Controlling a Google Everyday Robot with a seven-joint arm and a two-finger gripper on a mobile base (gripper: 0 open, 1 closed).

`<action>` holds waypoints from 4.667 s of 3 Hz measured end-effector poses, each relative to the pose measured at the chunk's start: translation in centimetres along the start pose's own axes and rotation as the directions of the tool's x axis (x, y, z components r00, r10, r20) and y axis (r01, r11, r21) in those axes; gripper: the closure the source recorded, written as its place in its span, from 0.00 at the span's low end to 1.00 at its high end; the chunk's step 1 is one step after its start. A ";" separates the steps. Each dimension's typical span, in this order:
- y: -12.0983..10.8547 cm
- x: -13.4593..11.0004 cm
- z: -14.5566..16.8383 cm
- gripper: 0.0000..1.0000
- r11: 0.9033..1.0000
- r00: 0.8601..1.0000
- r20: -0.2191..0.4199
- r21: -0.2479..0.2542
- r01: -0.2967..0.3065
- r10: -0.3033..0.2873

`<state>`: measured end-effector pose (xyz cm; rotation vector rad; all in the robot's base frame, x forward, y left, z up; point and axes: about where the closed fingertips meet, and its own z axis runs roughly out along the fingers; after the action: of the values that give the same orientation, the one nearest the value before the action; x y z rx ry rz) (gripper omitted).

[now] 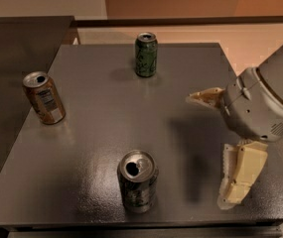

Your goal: Move 7up can near green can

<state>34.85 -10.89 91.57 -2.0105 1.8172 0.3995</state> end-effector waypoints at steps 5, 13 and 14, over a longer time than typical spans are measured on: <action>3.1 -7.8 6.9 0.00 0.986 0.983 0.178 -0.152 0.067 -0.040; -18.2 -6.6 0.8 1.00 0.978 0.976 0.152 0.113 -0.174 0.156; -22.1 -4.0 0.8 1.00 0.958 0.960 0.153 0.128 -0.255 0.235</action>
Offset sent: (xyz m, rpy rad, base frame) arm -0.0241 0.0738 -0.0337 0.1117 0.1244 0.0860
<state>56.39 -5.35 94.94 -1.6247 1.9545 0.4494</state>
